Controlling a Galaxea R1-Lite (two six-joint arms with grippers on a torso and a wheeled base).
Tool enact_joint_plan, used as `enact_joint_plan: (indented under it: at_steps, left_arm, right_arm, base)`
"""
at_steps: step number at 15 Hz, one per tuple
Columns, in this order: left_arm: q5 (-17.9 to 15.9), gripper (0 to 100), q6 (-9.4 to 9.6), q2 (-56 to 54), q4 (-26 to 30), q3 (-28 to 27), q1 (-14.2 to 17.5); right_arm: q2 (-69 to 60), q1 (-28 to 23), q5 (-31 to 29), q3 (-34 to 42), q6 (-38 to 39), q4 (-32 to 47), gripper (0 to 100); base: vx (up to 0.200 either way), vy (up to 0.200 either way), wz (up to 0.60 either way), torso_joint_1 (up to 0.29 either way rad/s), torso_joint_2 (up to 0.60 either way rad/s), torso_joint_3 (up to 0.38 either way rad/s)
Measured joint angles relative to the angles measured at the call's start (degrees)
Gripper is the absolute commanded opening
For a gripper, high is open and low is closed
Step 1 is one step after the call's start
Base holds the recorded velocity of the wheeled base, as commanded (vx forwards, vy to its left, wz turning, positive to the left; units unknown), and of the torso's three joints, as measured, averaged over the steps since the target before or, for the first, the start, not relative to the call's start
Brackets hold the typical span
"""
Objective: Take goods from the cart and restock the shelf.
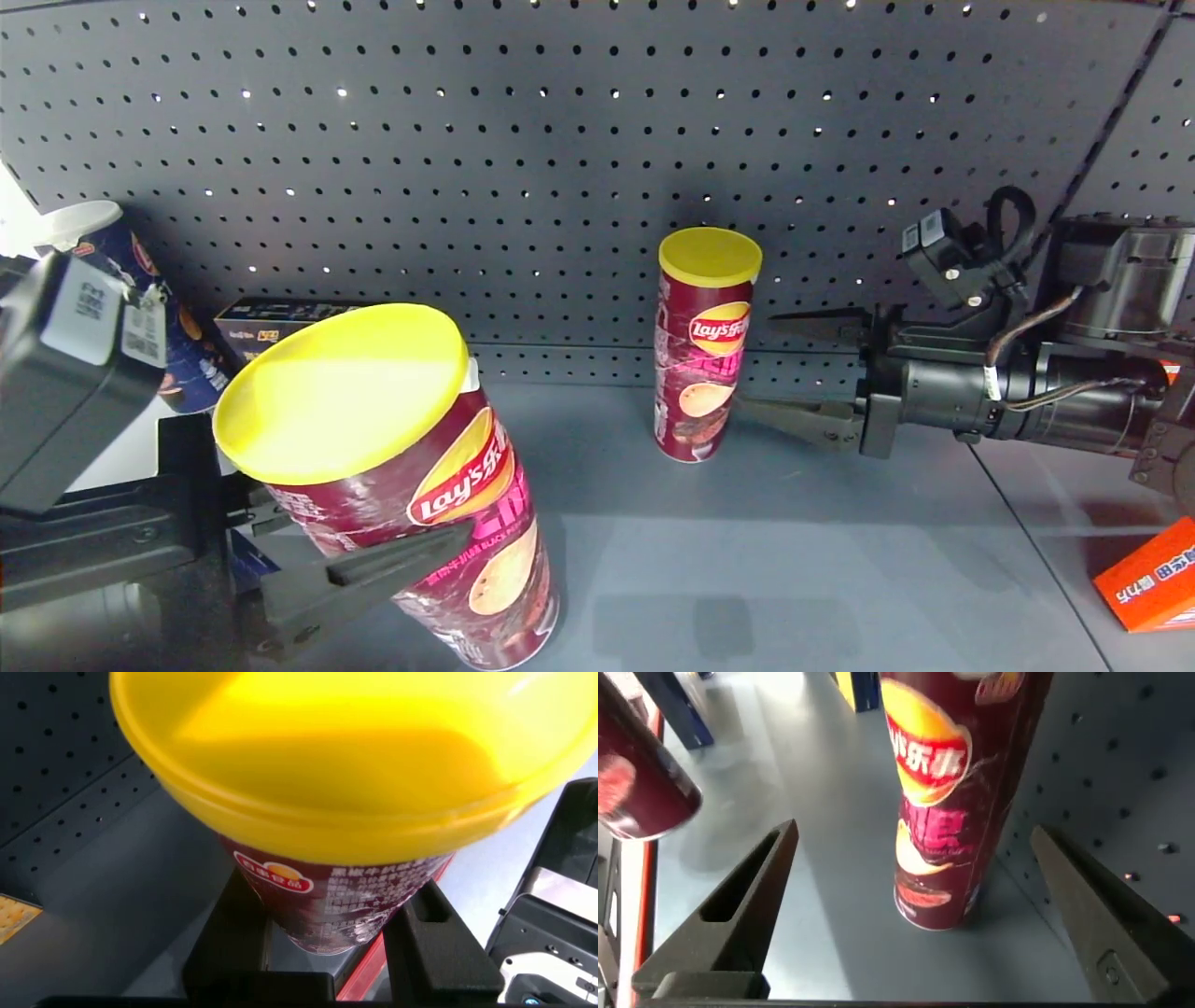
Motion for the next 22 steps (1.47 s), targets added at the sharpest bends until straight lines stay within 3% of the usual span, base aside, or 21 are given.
enact_joint_plan:
  at_steps: [15, 22]
  left_arm:
    - [0.1, 0, -0.85, 0.0, 0.0, -0.1, 0.0]
    - [0.1, 0, -0.93, 0.0, 0.1, 0.2, 0.0]
  right_arm:
    - [10.4, -0.1, -0.3, -0.6, 0.0, -5.1, 100]
    - [15.4, -0.1, -0.5, -5.1, 0.0, -5.1, 100]
  base:
    - [0.0, 0.0, 0.0, 0.0, 0.0, 0.0]
    - [0.0, 0.0, 0.0, 0.0, 0.0, 0.0]
